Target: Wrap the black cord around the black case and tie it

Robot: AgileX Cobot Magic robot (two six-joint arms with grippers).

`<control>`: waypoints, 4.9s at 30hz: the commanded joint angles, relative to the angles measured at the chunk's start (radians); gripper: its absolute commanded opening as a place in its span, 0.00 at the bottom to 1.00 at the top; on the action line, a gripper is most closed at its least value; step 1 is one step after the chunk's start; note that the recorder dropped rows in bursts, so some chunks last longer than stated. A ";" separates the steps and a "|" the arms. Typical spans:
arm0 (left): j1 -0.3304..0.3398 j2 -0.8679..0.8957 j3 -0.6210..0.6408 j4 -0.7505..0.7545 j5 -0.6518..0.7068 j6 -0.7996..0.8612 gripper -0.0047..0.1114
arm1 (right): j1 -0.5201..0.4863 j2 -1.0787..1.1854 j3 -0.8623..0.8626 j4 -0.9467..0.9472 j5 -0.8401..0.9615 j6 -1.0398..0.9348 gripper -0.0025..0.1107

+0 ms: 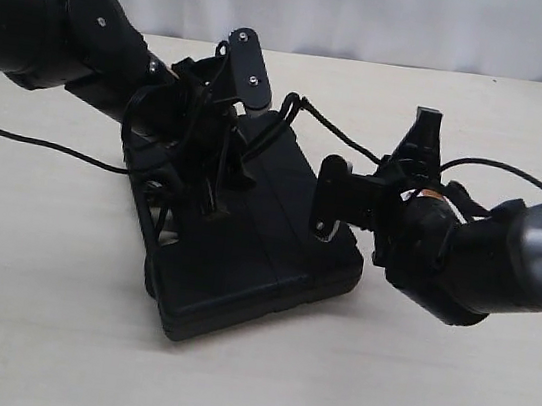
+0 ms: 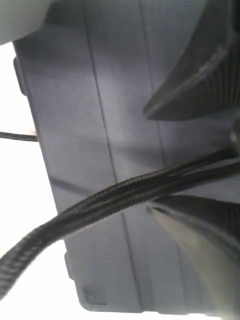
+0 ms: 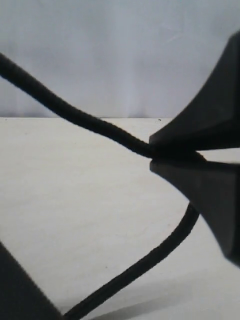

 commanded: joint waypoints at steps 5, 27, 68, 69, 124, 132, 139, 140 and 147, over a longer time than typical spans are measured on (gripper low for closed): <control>-0.044 0.000 -0.003 -0.007 -0.101 0.020 0.42 | 0.003 0.000 0.006 0.062 0.009 -0.093 0.06; -0.044 0.002 -0.003 -0.005 -0.252 0.012 0.42 | 0.084 -0.001 0.064 0.119 -0.093 -0.082 0.06; -0.044 0.059 -0.003 -0.001 -0.289 -0.015 0.04 | 0.031 -0.001 0.003 0.044 -0.038 0.020 0.06; -0.044 0.059 -0.003 0.001 -0.294 -0.015 0.04 | 0.027 -0.001 -0.008 0.051 -0.025 0.028 0.06; -0.253 0.152 0.120 -0.240 -1.125 0.641 0.04 | -0.010 0.046 -0.071 -0.029 0.112 0.115 0.06; -0.269 0.179 0.120 -0.280 -1.159 0.635 0.04 | -0.012 0.046 -0.071 -0.039 0.098 0.132 0.06; -0.288 0.179 0.120 -0.303 -1.239 0.582 0.04 | -0.022 0.046 -0.071 -0.029 -0.061 0.248 0.06; -0.288 0.179 0.120 -0.309 -1.239 0.552 0.04 | -0.027 0.046 -0.071 -0.015 -0.061 0.258 0.06; -0.288 0.179 0.120 -0.319 -1.231 0.361 0.04 | -0.082 0.046 -0.071 -0.029 0.232 0.318 0.06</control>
